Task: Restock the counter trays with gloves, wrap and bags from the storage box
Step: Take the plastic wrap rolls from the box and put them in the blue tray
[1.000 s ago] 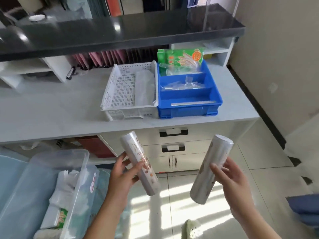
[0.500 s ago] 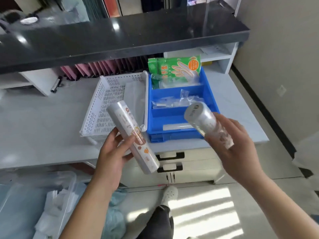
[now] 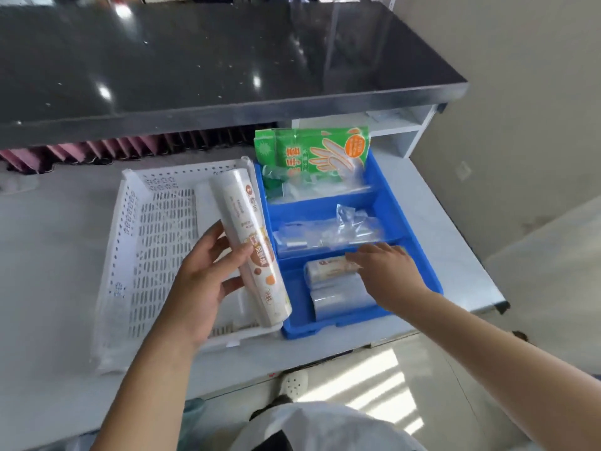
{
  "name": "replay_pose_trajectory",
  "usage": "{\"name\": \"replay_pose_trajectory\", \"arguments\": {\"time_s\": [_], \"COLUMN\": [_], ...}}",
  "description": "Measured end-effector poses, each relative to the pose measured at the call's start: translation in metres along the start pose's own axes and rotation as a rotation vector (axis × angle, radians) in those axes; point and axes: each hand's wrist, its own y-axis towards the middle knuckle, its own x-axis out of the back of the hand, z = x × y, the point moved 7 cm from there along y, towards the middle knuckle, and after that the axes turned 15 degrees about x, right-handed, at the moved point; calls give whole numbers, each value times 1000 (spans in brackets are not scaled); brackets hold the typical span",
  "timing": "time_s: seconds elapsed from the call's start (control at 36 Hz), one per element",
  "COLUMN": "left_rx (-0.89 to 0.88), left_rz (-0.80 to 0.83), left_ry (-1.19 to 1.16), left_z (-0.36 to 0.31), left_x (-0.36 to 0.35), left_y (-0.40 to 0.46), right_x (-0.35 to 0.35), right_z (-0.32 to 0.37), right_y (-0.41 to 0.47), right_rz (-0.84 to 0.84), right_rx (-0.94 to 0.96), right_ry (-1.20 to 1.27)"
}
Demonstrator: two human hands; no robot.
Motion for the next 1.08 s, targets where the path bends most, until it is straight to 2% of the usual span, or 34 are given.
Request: {"name": "replay_pose_trajectory", "arguments": {"time_s": [0.25, 0.33, 0.44, 0.5, 0.61, 0.67, 0.78, 0.89, 1.08], "left_rx": [-3, -19, -74, -107, -293, -329, -322, -266, -277], "left_rz": [108, 137, 171, 187, 159, 162, 137, 124, 102], "left_ry": [203, 370, 725, 929, 1448, 1566, 1620, 1631, 1618], "left_z": [-22, -27, -22, -13, 17, 34, 46, 49, 55], "left_x": [-39, -60, -101, -125, -173, -189, -196, -197, -207], "left_y": [42, 51, 62, 65, 63, 63, 72, 78, 77], "right_x": [-1, 13, 27, 25, 18, 15, 6, -3, -4], "right_z": [-18, -30, -43, -44, -39, -33, -19, -5, -8], "right_y": [-12, -39, -103, -129, -158, -162, -167, -172, -171], "right_rz": [-125, -353, -707, -788, -785, -772, -748, -651, -613], "right_rx": [-210, -368, -571, -650, -725, -731, -734, -714, -647], "right_ry": [195, 361, 546, 626, 668, 674, 709, 771, 776]}}
